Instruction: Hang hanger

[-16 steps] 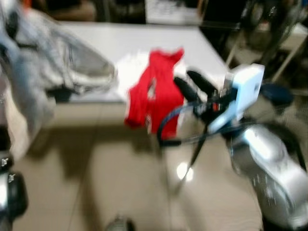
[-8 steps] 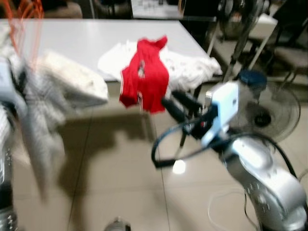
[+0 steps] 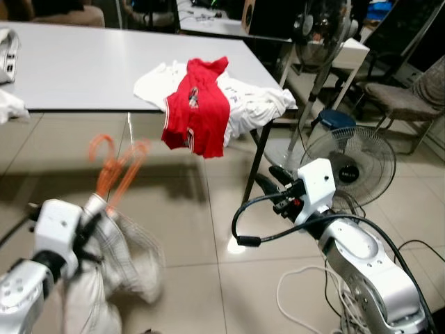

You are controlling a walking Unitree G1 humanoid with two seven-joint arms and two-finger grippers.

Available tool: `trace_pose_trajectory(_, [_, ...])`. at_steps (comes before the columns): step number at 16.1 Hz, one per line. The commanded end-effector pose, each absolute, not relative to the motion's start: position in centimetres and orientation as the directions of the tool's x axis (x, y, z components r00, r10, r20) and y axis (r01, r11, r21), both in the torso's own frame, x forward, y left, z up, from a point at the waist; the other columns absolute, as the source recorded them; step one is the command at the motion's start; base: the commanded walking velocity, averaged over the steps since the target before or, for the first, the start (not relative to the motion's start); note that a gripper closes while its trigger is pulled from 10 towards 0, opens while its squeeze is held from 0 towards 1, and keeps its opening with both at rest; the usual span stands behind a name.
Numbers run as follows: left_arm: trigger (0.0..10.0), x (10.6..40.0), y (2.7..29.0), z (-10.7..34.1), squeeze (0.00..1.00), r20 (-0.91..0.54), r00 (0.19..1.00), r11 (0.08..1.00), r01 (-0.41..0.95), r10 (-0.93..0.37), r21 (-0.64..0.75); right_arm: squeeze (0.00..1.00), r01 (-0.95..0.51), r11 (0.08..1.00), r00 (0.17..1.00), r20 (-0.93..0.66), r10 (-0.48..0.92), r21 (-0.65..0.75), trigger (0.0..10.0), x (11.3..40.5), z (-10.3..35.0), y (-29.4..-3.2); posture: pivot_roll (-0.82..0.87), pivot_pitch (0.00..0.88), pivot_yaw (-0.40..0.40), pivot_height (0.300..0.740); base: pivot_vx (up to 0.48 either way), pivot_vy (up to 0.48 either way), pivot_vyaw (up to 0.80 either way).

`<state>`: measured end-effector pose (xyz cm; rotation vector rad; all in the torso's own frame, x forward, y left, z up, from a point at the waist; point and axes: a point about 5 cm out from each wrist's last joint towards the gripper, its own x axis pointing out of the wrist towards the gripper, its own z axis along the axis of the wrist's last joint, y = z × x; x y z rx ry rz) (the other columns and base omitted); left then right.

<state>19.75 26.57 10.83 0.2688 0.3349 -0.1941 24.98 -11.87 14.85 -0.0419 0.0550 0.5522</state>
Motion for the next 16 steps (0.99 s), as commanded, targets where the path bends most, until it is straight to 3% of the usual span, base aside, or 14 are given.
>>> trace_pose_trajectory(1, [10.0,20.4,24.6,13.0,0.0,-0.267,0.923,0.908,0.342,-0.276,0.243,0.0,-0.518,0.855,0.855,-0.054,0.516,-0.035,10.0,25.1,14.9,-11.9,-0.04,0.0,-0.123,0.74,0.0,0.0,0.0])
trace_pose_trajectory(4, [10.0,22.7,22.2,11.7,0.0,-0.268,0.866,0.843,0.484,-0.422,0.235,0.0,-0.501,0.863,0.865,-0.034,0.5,-0.065,10.0,25.3,13.8,-11.8,-0.03,0.0,-0.109,0.74,0.0,0.0,0.27])
trace_pose_trajectory(7, [10.0,24.6,20.3,13.3,0.0,-0.067,0.963,0.952,0.27,-0.263,0.143,0.0,-0.502,0.865,0.864,0.023,0.502,-0.029,10.0,25.3,14.8,-11.8,-0.05,0.0,-0.071,0.74,0.0,0.0,0.8])
trace_pose_trajectory(11, [10.0,24.2,19.2,12.7,0.0,-0.07,0.966,0.954,0.257,-0.249,0.155,0.0,-0.505,0.863,0.863,0.0,0.506,0.011,10.0,24.6,12.5,-10.7,-0.06,0.0,-0.033,0.74,0.0,0.0,0.8])
trace_pose_trajectory(13, [10.0,24.6,19.5,13.0,0.0,-0.056,0.97,0.964,0.24,-0.235,0.114,0.0,-0.454,0.89,0.891,0.003,0.455,0.047,10.0,24.6,11.7,-10.7,-0.05,0.0,0.007,0.74,0.0,0.0,0.8])
trace_pose_trajectory(16, [10.0,25.3,20.3,14.0,0.0,-0.023,0.975,0.962,0.22,-0.219,0.161,0.0,-0.442,0.896,0.897,0.023,0.442,0.048,10.0,25.0,11.9,-10.9,-0.03,0.0,0.02,0.74,0.0,0.0,0.8])
